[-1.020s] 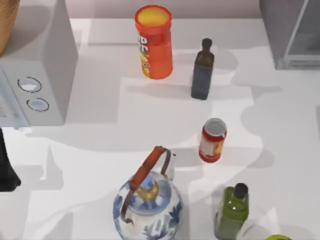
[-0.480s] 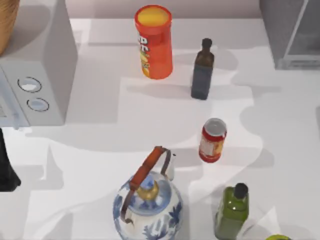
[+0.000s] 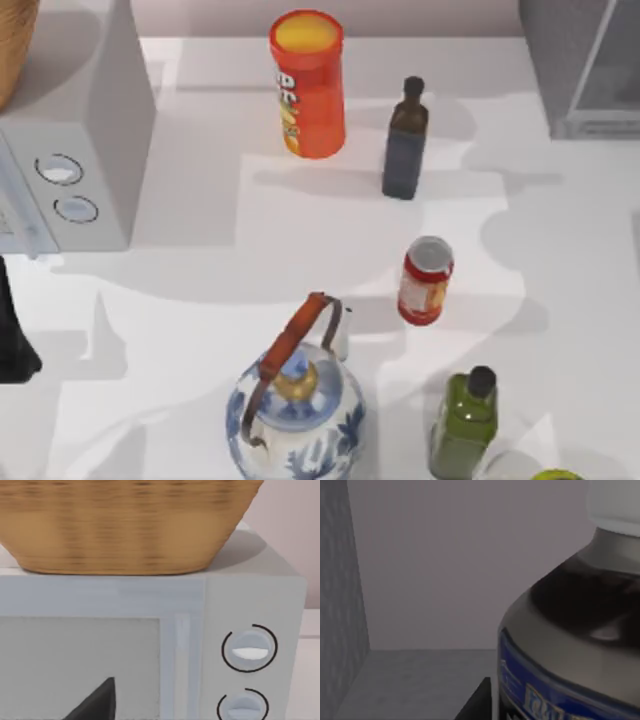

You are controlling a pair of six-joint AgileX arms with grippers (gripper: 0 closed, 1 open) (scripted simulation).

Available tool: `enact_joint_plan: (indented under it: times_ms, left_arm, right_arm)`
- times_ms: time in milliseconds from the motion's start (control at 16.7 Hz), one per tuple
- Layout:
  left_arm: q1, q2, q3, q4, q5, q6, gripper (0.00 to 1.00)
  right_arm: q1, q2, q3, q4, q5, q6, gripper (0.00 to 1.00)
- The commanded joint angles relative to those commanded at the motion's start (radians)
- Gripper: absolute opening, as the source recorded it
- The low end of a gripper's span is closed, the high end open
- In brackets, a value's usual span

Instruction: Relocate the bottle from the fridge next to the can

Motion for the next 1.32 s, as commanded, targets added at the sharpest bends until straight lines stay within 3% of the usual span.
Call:
enact_joint_plan:
  times_ms: [420, 780, 1320]
  left_arm:
    - [0.0, 0.0, 0.0, 0.0, 0.0, 0.0, 1.0]
    - [0.0, 0.0, 0.0, 0.0, 0.0, 0.0, 1.0]
    - [0.0, 0.0, 0.0, 0.0, 0.0, 0.0, 1.0]
  right_arm:
    - [0.0, -0.113, 0.042, -0.158, -0.002, 0.001, 0.0]
    - [-0.003, -0.127, 0.026, -0.155, -0.004, 0.003, 0.0]
    - [-0.06, -0.445, -0.449, -0.027, -0.069, 0.004, 0.0]
